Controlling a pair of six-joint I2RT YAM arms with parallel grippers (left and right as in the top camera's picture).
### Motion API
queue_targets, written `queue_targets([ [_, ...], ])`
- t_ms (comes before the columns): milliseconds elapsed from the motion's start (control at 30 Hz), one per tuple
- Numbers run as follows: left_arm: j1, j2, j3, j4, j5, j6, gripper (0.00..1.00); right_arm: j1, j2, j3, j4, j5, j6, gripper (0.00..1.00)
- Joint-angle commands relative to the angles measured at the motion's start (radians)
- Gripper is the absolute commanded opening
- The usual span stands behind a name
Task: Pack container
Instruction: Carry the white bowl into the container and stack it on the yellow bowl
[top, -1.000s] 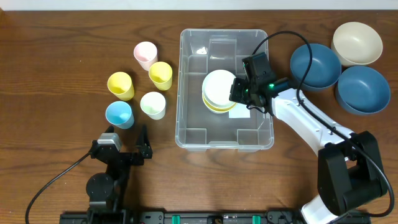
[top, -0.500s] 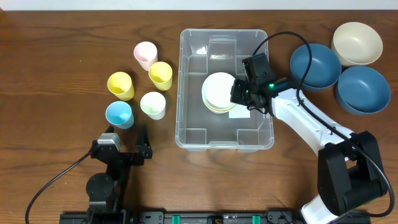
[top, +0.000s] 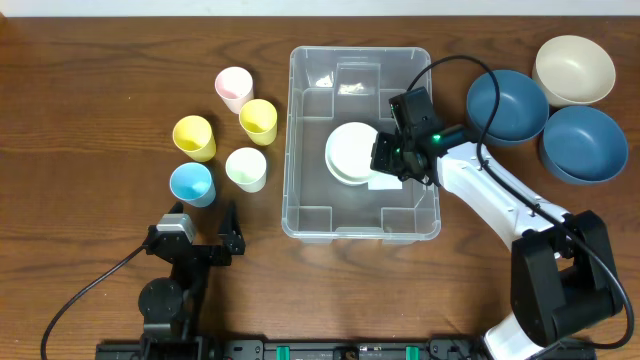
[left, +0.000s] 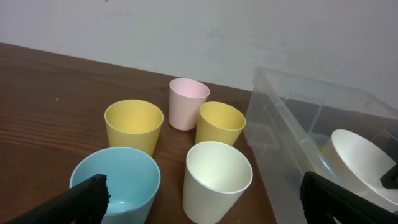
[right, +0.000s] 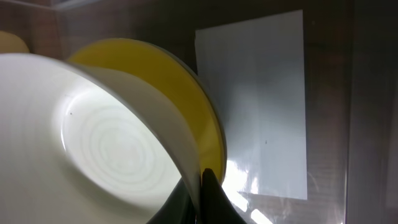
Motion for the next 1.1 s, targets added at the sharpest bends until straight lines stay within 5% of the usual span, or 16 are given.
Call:
queue_targets([
  [0, 0.005, -0.006, -0.030, -0.014, -0.003, 0.017, 0.98, 0.010, 0.000, 0.001, -0.015, -0.025, 0.010, 0.06],
  [300, 0.005, -0.006, -0.030, -0.014, -0.003, 0.017, 0.98, 0.010, 0.000, 0.001, -0.051, -0.025, 0.014, 0.06],
  [367, 0.005, -0.006, -0.030, -0.014, -0.003, 0.017, 0.98, 0.010, 0.000, 0.001, -0.052, -0.026, 0.014, 0.12],
  [433, 0.005, -0.006, -0.030, -0.014, -0.003, 0.017, 0.98, 0.010, 0.000, 0.001, -0.051, -0.026, 0.008, 0.32],
  [533, 0.005, -0.006, -0.030, -0.014, -0.003, 0.017, 0.98, 0.010, 0.000, 0.001, -0.049, -0.025, -0.008, 0.50],
  [767, 0.005, -0.006, -0.030, -0.014, -0.003, 0.016, 0.98, 0.016, -0.016, 0.028, -0.013, -0.113, -0.126, 0.56],
  [1067, 0.005, -0.006, -0.030, -0.014, -0.003, 0.017, 0.98, 0.016, -0.119, 0.220, -0.187, -0.115, -0.149, 0.66],
])
